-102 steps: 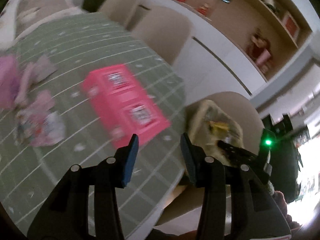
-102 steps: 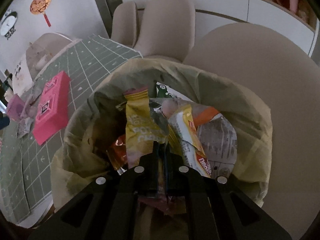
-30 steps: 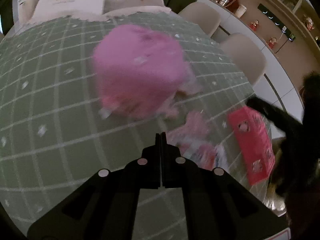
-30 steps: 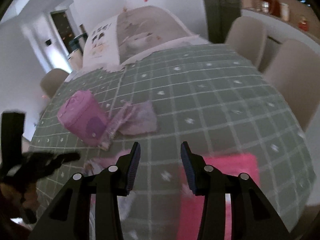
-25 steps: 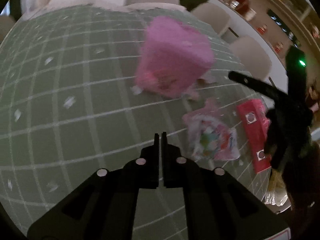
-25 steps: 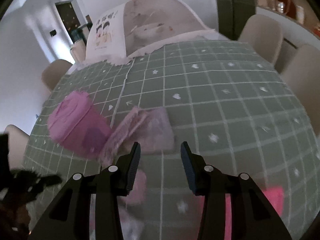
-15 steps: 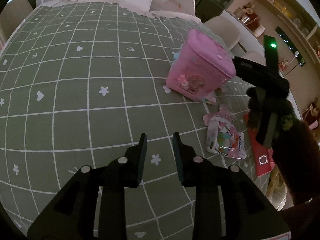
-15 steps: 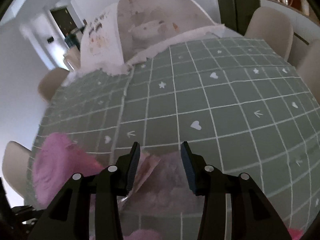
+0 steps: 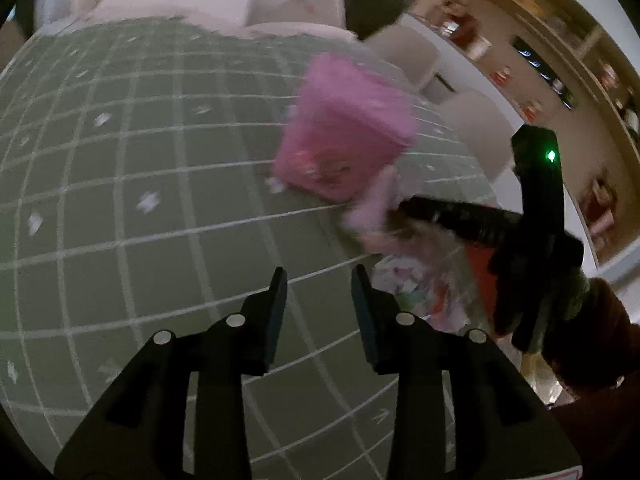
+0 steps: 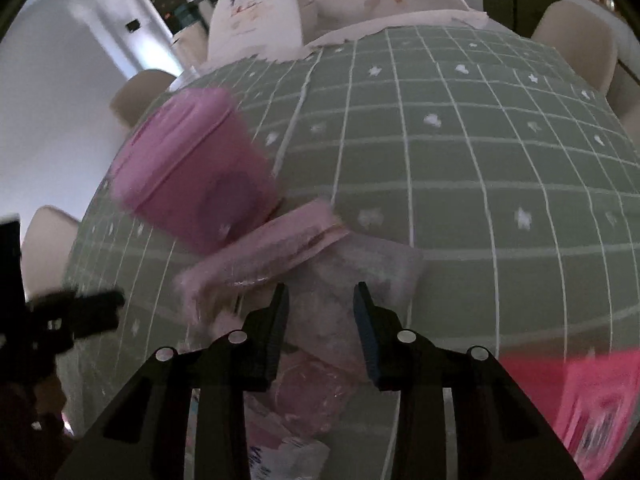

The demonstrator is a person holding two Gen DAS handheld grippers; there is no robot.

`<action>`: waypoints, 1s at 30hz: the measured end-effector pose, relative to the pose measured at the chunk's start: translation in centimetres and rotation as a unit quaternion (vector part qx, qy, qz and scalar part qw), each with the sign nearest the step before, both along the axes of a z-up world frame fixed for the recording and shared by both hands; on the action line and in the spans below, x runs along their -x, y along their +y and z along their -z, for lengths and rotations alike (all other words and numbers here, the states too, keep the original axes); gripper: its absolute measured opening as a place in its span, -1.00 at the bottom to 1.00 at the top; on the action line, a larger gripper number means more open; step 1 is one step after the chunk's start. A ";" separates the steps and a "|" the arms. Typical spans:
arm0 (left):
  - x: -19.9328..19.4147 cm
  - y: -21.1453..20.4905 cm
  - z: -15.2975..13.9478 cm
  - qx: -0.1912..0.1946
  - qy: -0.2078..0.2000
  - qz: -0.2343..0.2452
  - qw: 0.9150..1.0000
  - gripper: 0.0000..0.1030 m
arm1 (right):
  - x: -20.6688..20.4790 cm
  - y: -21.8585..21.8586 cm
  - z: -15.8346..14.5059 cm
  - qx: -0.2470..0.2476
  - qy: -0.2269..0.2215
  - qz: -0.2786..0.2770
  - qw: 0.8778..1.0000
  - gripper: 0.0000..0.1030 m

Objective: Collect trash
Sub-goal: 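Reach the right tool to the pink wrappers beside the pink container, then grasp the pink wrapper strip with the left tool while the right tool grasps the clear pink wrapper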

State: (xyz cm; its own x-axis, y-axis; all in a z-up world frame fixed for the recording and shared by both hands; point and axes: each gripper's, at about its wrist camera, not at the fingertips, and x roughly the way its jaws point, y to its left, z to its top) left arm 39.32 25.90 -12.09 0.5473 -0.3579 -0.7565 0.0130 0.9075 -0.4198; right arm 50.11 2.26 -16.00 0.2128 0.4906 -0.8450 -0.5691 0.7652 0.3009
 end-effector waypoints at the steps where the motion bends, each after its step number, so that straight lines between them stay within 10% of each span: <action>1: -0.4 -0.5 -0.2 -0.004 -0.006 0.011 1.000 -0.35 | 0.6 -0.2 0.0 0.004 -0.003 -0.001 1.000 -0.37; 15: -6.8 -7.5 1.6 -0.157 -0.044 0.103 0.981 -0.33 | 2.1 -7.4 -6.0 0.003 -0.097 0.088 0.991 -0.22; 20: -7.1 -7.0 1.9 -0.129 -0.020 0.077 0.989 -0.71 | 1.8 -9.3 -6.0 0.017 -0.097 0.110 0.989 -0.21; 30: -2.5 -3.1 0.5 -0.089 0.018 0.031 0.995 -0.75 | 1.0 -4.4 -2.8 0.046 -0.070 0.052 0.995 -0.19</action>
